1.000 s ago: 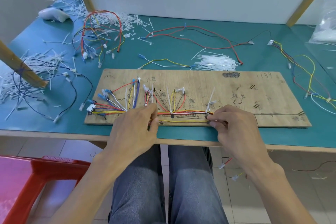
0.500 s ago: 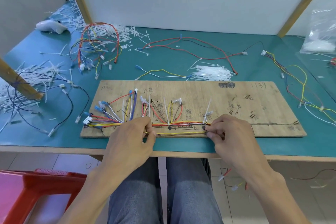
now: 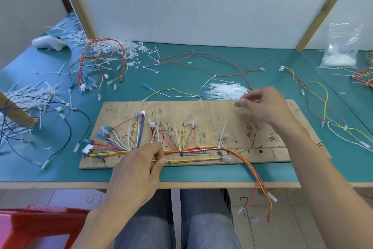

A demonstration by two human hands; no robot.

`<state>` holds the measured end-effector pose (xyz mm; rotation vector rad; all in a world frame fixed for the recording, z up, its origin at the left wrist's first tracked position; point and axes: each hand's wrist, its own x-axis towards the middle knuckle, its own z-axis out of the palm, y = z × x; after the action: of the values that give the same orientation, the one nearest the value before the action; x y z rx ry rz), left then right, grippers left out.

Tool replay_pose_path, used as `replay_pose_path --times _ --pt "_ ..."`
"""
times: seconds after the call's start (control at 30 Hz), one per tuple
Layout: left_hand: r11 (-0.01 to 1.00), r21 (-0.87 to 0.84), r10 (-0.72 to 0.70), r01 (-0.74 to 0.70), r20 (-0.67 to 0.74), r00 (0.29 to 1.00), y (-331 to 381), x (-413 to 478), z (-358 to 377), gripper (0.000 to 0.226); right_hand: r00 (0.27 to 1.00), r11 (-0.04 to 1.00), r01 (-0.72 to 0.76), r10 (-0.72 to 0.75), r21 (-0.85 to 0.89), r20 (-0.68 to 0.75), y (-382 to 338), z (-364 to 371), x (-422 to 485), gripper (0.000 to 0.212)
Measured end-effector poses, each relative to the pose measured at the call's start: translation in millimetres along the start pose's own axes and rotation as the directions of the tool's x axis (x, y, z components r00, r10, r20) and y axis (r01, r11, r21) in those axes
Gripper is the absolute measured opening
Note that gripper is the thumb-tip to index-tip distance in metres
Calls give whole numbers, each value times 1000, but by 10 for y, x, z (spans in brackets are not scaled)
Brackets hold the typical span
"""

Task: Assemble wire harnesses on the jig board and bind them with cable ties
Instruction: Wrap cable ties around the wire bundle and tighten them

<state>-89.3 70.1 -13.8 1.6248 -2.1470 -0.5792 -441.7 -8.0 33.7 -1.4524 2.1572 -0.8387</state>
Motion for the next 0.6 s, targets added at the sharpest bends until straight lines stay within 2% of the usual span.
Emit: replay_pose_path --times 0.07,0.27,0.6 --pt "1000 -1 -3 3 13 1000 3 7 -3 25 997 995 -36 29 -98 -67 -4 132 270 13" --pt "1000 -12 7 -7 13 1000 -11 14 -11 26 990 969 -131 115 -210 -85 20 314 578 14" --pt "1000 2 -3 3 13 1000 13 11 -8 24 997 949 -13 35 -314 66 21 245 697 15"
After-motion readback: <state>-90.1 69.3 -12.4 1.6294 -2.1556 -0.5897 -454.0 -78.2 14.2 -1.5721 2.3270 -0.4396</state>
